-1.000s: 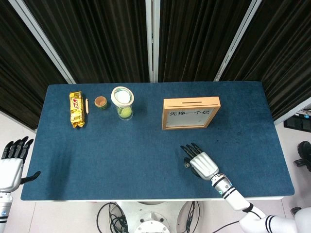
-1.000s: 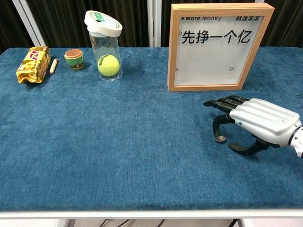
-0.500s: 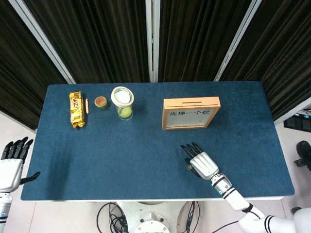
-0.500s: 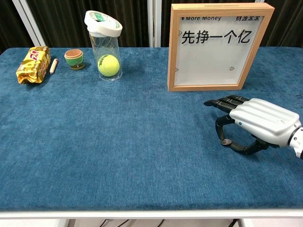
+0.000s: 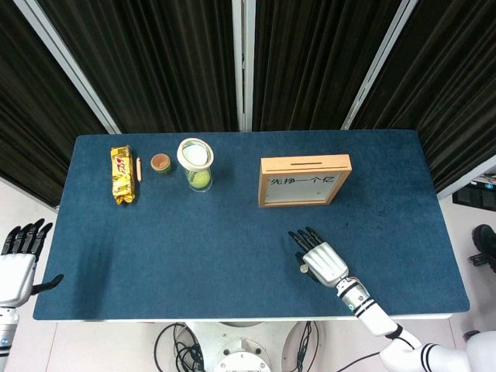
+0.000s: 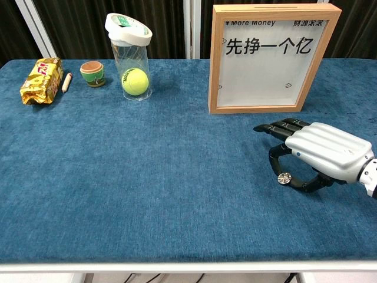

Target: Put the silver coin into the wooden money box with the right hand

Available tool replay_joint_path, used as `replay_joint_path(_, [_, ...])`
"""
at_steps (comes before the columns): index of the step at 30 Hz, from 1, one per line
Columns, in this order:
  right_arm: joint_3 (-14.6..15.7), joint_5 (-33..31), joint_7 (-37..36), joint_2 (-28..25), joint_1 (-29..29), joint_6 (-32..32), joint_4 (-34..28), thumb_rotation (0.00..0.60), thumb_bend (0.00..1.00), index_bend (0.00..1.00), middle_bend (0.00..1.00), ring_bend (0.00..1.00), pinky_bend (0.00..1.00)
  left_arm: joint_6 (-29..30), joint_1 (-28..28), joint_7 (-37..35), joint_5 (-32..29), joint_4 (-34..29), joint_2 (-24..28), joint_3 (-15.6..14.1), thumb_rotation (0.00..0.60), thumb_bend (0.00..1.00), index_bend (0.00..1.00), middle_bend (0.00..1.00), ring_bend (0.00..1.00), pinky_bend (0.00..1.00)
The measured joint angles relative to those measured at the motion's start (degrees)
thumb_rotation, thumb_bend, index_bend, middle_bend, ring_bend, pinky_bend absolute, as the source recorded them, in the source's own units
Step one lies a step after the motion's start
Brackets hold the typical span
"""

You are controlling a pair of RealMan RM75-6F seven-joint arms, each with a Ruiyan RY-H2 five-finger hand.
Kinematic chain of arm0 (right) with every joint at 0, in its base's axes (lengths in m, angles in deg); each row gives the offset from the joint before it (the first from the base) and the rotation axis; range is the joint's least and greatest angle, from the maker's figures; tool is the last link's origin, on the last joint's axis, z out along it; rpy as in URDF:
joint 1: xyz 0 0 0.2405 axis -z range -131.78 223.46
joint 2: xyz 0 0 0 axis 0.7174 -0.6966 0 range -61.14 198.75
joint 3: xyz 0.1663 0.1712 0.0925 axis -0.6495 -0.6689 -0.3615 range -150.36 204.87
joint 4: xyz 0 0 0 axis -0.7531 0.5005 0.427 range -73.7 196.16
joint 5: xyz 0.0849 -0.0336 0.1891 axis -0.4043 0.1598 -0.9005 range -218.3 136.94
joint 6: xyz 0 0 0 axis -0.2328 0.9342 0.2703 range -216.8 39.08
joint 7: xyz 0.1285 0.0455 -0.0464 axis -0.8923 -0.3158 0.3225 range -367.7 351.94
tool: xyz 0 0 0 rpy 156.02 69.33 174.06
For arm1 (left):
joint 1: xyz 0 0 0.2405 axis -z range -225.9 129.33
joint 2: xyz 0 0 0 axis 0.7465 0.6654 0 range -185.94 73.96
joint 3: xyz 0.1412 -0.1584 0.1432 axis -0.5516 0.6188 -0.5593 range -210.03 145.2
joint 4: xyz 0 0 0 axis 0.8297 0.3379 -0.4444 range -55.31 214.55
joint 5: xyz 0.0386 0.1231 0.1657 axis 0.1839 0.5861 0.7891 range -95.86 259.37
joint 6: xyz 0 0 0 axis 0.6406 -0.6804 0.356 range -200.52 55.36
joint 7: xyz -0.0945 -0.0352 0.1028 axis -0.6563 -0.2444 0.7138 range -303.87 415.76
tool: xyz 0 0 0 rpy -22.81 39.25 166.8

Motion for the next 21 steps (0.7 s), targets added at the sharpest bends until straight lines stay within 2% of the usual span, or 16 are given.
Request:
replay_joint_path(10, [0.68, 1.42, -1.19, -0.72, -0.01, 1.29, -0.37, 0.6, 0.33, 0.22, 0.0, 0.0, 0.0, -0.03, 0.0, 0.62, 0.04, -0.42, 0.09, -0.04, 0.6, 0.12, 0.05, 0.0, 0.0, 0.0])
replay_joint_path(18, [1.35, 3.04, -2.43, -0.87, -0.12, 2.43, 0.28, 0.6, 0.33, 0.22, 0.0, 0.0, 0.0, -0.22, -0.01, 0.96, -0.12, -0.63, 0.15, -0.08, 0.6, 0.12, 0.05, 0.0, 0.0, 0.0])
replay_joint_path(21, [1.68, 3.59, -2.86, -0.83, -0.26, 2.56, 0.66, 0.6, 0.33, 0.3, 0.0, 0.0, 0.0, -0.25, -0.01, 1.0, -0.11, -0.73, 0.22, -0.11, 0.6, 0.12, 0.05, 0.0, 0.0, 0.0])
